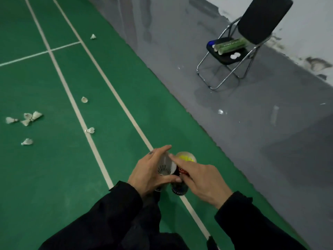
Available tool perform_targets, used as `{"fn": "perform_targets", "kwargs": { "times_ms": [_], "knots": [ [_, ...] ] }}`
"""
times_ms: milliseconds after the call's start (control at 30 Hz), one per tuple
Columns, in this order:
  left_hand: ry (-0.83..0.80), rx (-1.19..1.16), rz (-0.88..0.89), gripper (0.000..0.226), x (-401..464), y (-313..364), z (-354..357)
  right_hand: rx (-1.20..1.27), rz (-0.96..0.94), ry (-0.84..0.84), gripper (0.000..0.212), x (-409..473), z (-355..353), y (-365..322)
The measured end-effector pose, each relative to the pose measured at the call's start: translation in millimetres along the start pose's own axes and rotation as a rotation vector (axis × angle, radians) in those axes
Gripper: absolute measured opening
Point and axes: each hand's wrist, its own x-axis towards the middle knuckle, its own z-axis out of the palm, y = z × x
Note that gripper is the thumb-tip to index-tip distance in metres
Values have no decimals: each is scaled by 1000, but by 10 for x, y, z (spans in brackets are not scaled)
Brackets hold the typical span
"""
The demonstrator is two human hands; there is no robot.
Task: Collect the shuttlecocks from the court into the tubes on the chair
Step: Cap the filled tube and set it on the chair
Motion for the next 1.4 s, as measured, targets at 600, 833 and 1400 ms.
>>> {"fn": "perform_targets", "kwargs": {
  "times_ms": [600,833,1400],
  "knots": [
    [-458,45,300,45,4564,-167,-525,130,310,192,10,2925,-1196,2189],
    [-647,332,205,50,6614,-68,-411,108,272,120,24,4114,-1788,3515],
    [-424,396,180,20,10911,-518,-408,243,268,200,36,7188,-3093,6266]
  ]
}}
